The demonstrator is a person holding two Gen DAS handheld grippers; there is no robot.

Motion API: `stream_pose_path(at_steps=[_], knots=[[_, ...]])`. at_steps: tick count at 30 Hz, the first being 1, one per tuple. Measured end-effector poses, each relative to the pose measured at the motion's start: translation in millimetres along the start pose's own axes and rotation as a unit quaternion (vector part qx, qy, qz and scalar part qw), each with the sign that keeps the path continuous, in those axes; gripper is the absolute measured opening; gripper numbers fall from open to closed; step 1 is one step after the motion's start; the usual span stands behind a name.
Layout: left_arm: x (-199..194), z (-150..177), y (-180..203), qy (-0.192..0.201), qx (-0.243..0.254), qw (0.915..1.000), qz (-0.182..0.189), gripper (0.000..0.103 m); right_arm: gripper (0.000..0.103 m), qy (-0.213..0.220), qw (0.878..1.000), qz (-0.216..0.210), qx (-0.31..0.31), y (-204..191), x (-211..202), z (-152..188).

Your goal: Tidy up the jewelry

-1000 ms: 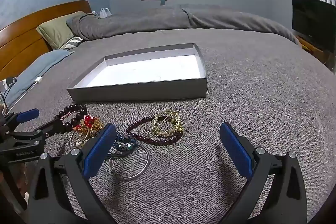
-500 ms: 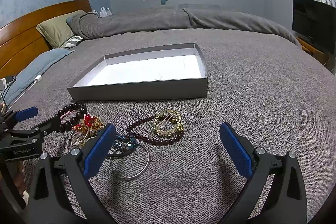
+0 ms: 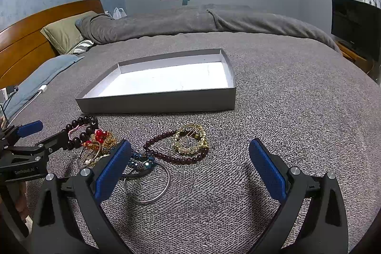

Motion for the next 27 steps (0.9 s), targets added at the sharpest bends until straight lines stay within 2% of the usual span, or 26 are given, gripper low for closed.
stream_pose_path(at_steps=[27], knots=[[-2.9, 1.5, 2.0, 0.001, -0.001, 1.0, 0.002, 0.099, 0.098, -0.001, 1.0, 0.001, 0.0, 0.3, 1.5, 1.5]])
Point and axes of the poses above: each gripper's, at about its wrist camera, not at the fingertips, and x roughly the way its jaws point, y to its right, z to its underside, the point moved 9 cm from there along x, roughly the way its jaws point, and after that the axes turned 15 degrees about -z, right-handed, at the moved point
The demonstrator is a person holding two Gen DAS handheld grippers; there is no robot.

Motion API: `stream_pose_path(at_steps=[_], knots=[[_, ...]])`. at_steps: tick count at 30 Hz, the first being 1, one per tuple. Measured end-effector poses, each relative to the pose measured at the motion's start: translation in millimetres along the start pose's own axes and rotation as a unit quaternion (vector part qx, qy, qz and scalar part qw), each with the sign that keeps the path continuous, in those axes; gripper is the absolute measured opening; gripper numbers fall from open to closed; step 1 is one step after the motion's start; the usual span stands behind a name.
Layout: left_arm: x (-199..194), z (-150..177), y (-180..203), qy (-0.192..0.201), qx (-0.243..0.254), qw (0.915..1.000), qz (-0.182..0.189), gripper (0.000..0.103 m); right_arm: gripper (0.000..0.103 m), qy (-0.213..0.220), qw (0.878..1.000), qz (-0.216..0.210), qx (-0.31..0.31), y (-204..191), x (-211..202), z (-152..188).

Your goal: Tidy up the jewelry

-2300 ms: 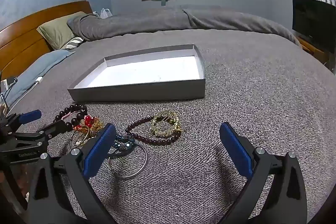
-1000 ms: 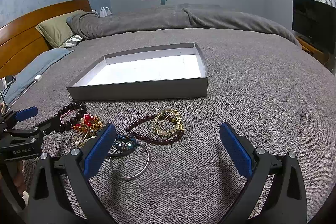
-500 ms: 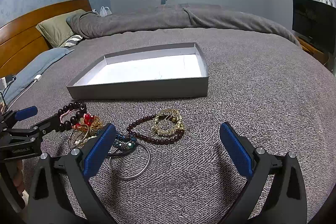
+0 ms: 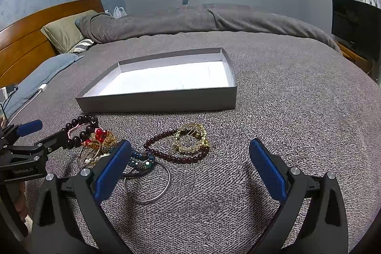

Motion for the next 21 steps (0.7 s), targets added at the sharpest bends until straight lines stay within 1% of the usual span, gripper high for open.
stream_pose_path(at_steps=[17, 21], knots=[[-0.4, 0.2, 0.8, -0.001, -0.001, 1.0, 0.0, 0.099, 0.098, -0.001, 1.0, 0.0, 0.0, -0.5, 0.5, 0.4], [-1.8, -0.4, 1.1, -0.001, -0.005, 1.0, 0.006, 0.099, 0.098, 0.0, 1.0, -0.004, -0.003, -2.5, 1.0, 0.8]])
Point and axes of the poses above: each gripper's, at about its wrist camera, not at the fingertips, and x roughly the way its jaws point, y to its right, z to its underside, the point moved 9 cm from there along x, roughly the way its jaws point, and after that the axes turned 15 degrees about -z, right-handed, at the moved point
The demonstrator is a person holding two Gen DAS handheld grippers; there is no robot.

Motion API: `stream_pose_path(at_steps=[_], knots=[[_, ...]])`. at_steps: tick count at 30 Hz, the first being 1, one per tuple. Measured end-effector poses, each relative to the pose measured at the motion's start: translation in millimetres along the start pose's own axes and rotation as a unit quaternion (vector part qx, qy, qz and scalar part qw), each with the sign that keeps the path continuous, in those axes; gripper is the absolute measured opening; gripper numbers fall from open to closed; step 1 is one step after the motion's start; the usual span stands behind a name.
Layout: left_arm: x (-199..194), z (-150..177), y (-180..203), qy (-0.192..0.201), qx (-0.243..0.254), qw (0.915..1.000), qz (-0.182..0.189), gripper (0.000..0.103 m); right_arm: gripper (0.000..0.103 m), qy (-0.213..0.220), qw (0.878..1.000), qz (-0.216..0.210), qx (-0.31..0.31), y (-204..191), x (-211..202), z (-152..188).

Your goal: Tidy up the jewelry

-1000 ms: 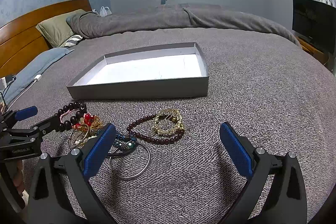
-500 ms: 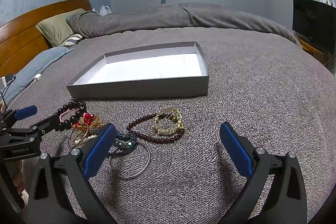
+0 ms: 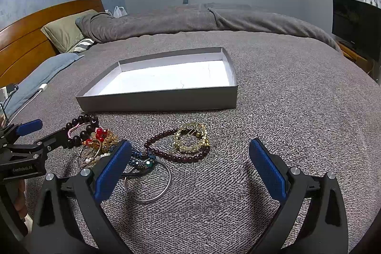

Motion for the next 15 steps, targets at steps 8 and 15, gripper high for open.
stream_pose_path(at_steps=[8, 15], knots=[[7, -5, -28, -0.002, -0.011, 0.9993, 0.035, 0.099, 0.098, 0.015, 1.0, -0.024, -0.009, -3, -3, -3], [19, -2, -38, -0.004, 0.014, 0.9994, 0.033, 0.092, 0.095, 0.015, 0.999, -0.028, 0.007, 8, -3, -8]])
Point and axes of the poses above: each gripper's, at about its wrist camera, not at the fingertips, and x roughly the way its jaws point, y to its right, z to its underside, the point moved 9 cm from there along x, roughly the way its jaws point, and after that the axes turned 15 degrees about -z, right-handed, at the moved point
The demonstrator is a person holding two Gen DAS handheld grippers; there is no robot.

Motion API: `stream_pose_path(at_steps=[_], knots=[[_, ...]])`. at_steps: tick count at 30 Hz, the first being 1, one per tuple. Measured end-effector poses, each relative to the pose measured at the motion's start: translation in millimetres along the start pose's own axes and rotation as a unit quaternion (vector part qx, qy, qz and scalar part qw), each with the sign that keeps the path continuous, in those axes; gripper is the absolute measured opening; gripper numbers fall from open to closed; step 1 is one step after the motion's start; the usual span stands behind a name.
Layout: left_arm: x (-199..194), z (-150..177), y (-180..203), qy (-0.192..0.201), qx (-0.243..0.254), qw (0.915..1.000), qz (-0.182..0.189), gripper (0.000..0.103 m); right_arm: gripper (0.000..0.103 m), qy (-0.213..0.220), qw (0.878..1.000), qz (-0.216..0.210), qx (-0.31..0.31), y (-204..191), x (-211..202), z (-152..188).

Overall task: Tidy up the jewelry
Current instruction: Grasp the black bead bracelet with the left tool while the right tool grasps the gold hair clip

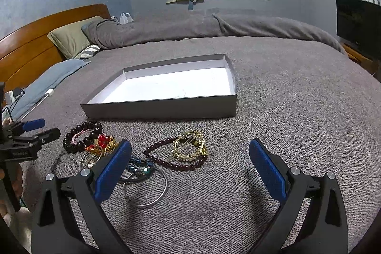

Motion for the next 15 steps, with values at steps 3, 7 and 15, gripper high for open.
stream_pose_path(at_steps=[3, 7, 15], knots=[[6, -2, 2, -0.01, -0.001, 0.9999, 0.013, 0.065, 0.08, -0.005, 1.0, -0.001, 0.008, 3, 2, 0], [18, -1, 10, -0.033, -0.001, 0.9989, 0.032, 0.044, 0.056, -0.02, 1.0, -0.006, 0.014, 5, 8, 4], [33, -1, 15, -0.054, 0.003, 0.9976, 0.043, 0.034, 0.04, -0.035, 0.999, -0.004, 0.004, 3, 22, 2]])
Point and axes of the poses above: each gripper's, at about its wrist camera, not at the fingertips, and x roughly the way its jaws point, y to its right, z to its underside, the point moved 9 cm from there along x, roughly the way its jaws point, and after that the axes turned 15 degrees about -z, right-handed, at the moved point
